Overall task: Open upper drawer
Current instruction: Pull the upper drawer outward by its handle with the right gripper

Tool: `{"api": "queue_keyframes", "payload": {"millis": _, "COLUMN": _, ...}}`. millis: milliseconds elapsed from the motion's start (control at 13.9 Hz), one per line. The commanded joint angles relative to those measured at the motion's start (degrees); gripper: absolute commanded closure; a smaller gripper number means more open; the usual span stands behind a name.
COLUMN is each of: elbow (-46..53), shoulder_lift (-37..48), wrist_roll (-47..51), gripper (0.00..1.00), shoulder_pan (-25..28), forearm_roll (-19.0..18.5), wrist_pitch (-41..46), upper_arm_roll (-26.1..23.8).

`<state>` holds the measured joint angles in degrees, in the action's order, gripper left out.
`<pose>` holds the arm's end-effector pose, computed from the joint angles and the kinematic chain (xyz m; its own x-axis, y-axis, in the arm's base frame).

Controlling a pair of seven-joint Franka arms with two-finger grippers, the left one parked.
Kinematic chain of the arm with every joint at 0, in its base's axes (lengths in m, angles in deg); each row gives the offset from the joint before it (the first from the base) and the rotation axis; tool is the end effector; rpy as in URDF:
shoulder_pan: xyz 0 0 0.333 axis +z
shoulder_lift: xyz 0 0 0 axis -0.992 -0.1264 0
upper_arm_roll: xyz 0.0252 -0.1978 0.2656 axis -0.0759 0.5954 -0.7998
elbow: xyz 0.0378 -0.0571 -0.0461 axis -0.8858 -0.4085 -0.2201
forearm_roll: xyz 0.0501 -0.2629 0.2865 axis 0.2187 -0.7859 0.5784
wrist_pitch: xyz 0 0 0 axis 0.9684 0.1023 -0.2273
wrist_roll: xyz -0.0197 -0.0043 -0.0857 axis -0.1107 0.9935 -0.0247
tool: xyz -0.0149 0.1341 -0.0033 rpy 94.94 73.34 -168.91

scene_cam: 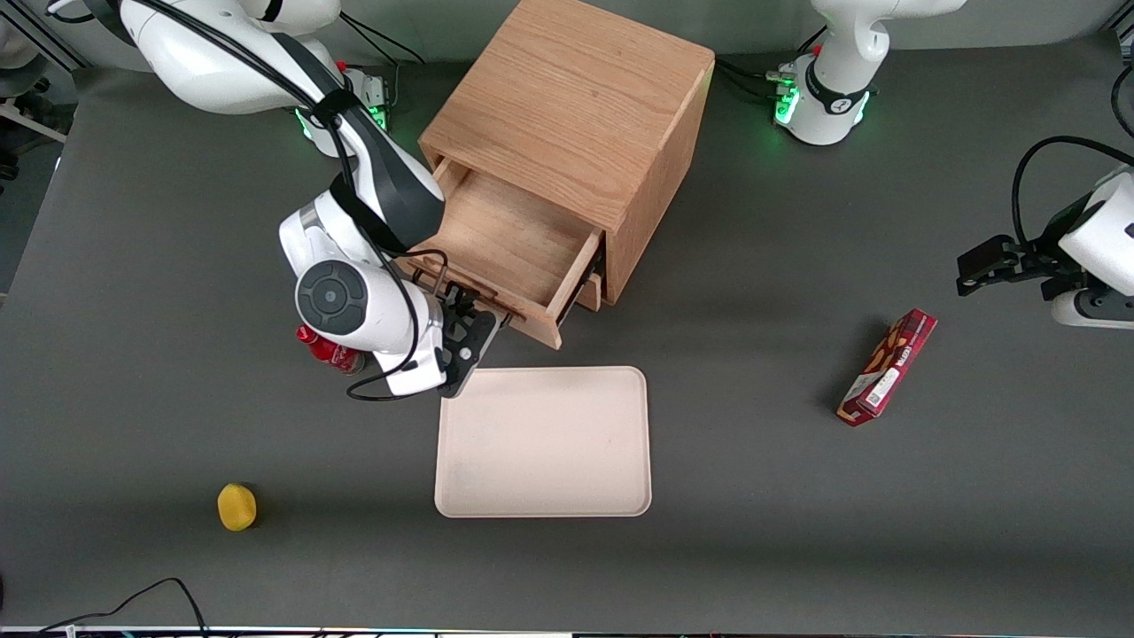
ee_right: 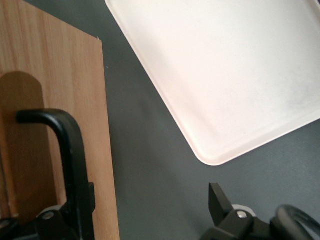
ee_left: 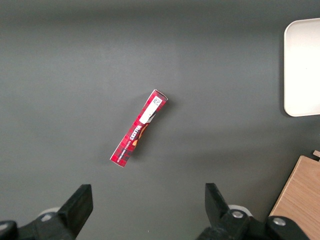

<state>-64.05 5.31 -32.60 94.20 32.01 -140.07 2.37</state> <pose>0.6135 0.3205 0.3595 0.5311 0.8467 -0.0321 0.8230 -0.5246 -0.2179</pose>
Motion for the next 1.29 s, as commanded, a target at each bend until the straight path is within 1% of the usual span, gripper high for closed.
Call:
{"api": "queue_keyframes", "payload": {"millis": 0, "elbow": 3.92, "shoulder_lift": -1.99, "wrist_roll": -2.41, "gripper": 0.00, "shoulder_pan": 0.14, "forearm_roll": -1.49, "wrist_pitch": 2.60, "upper_arm_roll": 0.95}}
{"api": "queue_keyframes", "payload": {"millis": 144, "elbow": 4.89, "shoulder_lift": -2.52, "wrist_roll": -3.38, "gripper": 0.00, "shoulder_pan": 0.23, "forearm_roll": -1.41, "wrist_pitch": 3.65, "upper_arm_roll": 2.17}}
{"api": "queue_keyframes", "payload": {"millis": 359, "elbow": 8.13, "shoulder_lift": -4.18, "wrist_roll": -4.17, "gripper": 0.00, "shoulder_pan": 0.23, "forearm_roll": -1.49, "wrist_pitch": 5.59, "upper_arm_roll": 2.35}}
{"api": "queue_keyframes", "payload": {"millis": 503, "elbow": 9.28, "shoulder_lift": -4.89, "wrist_roll": -4.26, "gripper": 0.00, "shoulder_pan": 0.23, "forearm_roll": -2.28, "wrist_pitch": 6.20, "upper_arm_roll": 2.88}}
{"api": "queue_keyframes", "payload": {"millis": 790, "elbow": 11.21, "shoulder_lift": -6.21, "wrist_roll": -4.17, "gripper": 0.00, "shoulder_pan": 0.40, "forearm_roll": -3.34, "wrist_pitch": 6.56, "upper_arm_roll": 3.14}}
{"api": "queue_keyframes", "payload": {"millis": 1221, "elbow": 14.38, "shoulder_lift": -8.05, "wrist_roll": -4.00, "gripper": 0.00, "shoulder_pan": 1.11, "forearm_roll": -3.51, "wrist_pitch": 6.65, "upper_arm_roll": 3.14}}
